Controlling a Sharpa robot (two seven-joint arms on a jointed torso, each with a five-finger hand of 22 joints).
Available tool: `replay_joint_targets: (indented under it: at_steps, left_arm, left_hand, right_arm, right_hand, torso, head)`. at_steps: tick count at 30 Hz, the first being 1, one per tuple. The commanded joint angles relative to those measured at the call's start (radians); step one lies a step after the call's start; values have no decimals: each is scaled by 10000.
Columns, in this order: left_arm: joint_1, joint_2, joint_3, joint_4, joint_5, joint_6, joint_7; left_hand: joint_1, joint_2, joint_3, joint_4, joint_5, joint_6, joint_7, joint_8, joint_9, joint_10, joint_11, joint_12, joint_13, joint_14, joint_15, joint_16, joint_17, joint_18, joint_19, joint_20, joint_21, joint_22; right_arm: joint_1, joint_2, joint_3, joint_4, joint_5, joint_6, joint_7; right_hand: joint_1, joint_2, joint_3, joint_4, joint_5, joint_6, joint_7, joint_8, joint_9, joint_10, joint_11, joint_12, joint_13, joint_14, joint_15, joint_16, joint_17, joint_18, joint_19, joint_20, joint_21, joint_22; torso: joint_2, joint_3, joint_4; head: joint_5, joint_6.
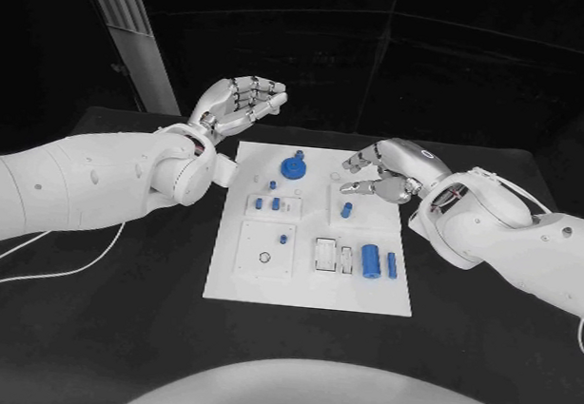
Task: Assemble the parts on the task board
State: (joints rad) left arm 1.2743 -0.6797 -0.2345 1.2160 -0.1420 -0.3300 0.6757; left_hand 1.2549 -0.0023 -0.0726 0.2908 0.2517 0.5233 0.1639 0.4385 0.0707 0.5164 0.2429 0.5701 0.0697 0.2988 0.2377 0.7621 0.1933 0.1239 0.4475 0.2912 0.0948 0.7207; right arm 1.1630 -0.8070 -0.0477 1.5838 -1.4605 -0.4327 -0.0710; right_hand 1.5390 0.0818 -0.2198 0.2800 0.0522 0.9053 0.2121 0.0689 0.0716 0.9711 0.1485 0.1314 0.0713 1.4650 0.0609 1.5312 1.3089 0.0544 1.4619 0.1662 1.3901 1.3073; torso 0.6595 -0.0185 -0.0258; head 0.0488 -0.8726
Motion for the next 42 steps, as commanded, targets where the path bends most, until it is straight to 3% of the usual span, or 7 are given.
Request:
replay_joint_targets:
  at_steps: [1, 11, 17, 20, 25, 35, 42]
  left_arm:
    - [9, -3, 6, 6, 19, 103, 1927]
    - [7, -20, 6, 10, 19, 84, 1927]
    - [7, -25, 6, 9, 19, 87, 1930]
    - [7, -32, 6, 9, 19, 83, 1930]
    - [7, -32, 6, 5, 19, 86, 1929]
    - [7, -28, 6, 1, 19, 84, 1930]
    - [7, -33, 6, 1, 19, 81, 1928]
  left_hand:
    - [2, 80, -54, 17, 64, -57, 1157, 58, -13, -80, -7, 41, -14, -90, -6, 38, -14, -161, 37, -5, -65, -11]
    - [2, 80, -54, 17, 64, -57, 1157, 58, -13, -80, -7, 41, -14, -90, -6, 38, -14, -161, 37, -5, -65, -11]
    - [2, 80, -54, 17, 64, -57, 1157, 58, -13, -80, -7, 41, -14, -90, -6, 38, -14, -161, 37, -5, -65, -11]
    - [2, 80, -54, 17, 64, -57, 1157, 58, -13, -80, -7, 41, -14, -90, -6, 38, -14, -161, 37, -5, -65, -11]
    - [2, 80, -54, 17, 64, -57, 1157, 58, -13, -80, -7, 41, -14, -90, -6, 38, -14, -161, 37, -5, -65, -11]
    - [16, 108, -63, 17, 70, -73, 1160, 67, -16, -97, -5, 60, -17, -100, -4, 55, -41, -163, 31, -5, -75, -22]
    - [16, 108, -63, 17, 70, -73, 1160, 67, -16, -97, -5, 60, -17, -100, -4, 55, -41, -163, 31, -5, -75, -22]
  right_arm:
    - [-7, 117, -2, -191, -712, 910, -898]
    - [-108, 608, -7, -737, -1468, 1925, -1649]
    - [-201, 839, -7, -813, -1593, 2493, -1842]
    - [-227, 891, -7, -813, -1609, 2703, -1941]
    - [-250, 943, -7, -837, -1620, 2948, -2074]
    - [-263, 1040, -7, -892, -1624, 3118, -2306]
    - [-275, 1151, -7, -972, -1625, 3161, -2436]
  right_hand:
    - [-224, -78, -15, 82, -52, 50, 30, 44, -1, -112, 17, 71, -20, 770, 27, -69, 1298, -100, 345, -34, 34, 1714]
    - [-177, -355, 189, -3, -52, -97, -82, -23, -32, -426, -55, 82, -26, 770, -34, -81, 1246, -87, 323, -71, 7, 1700]
    - [-813, -1173, 877, 132, -51, -190, -96, -6, -26, -450, -98, 332, 1, 728, -69, -160, 998, -39, 230, -117, -190, 1593]
    - [-944, -1299, 1078, 116, -53, -214, -91, -10, -28, -443, -87, 396, 4, 724, -76, -168, 963, -36, 222, -117, -209, 1581]
    - [-840, -1219, 1285, 62, -55, -190, -120, 10, -21, -266, -125, 554, 29, 732, -100, -154, 985, -36, 225, -135, -203, 1582]
    - [-105, -631, 1615, -155, -58, 462, -257, 285, 65, 827, -309, 1013, 53, 756, -235, -109, 1068, -62, 283, -239, -84, 1639]
    - [183, -498, 1679, -172, -57, 632, -340, 312, 53, 1041, -385, 947, -44, 768, -307, -87, 1114, -70, 295, -309, -60, 1651]
  torso:
    - [10, 6, 25]
    - [11, 5, 26]
    - [8, 6, 8]
    - [7, 3, 12]
    - [-3, 3, 19]
    - [0, -1, 20]
    - [1, 1, 11]
  head:
    - [-2, 0]
    - [-37, 0]
    - [-33, 0]
    - [-52, 0]
    - [-56, 0]
    - [-42, 0]
    - [-45, 0]
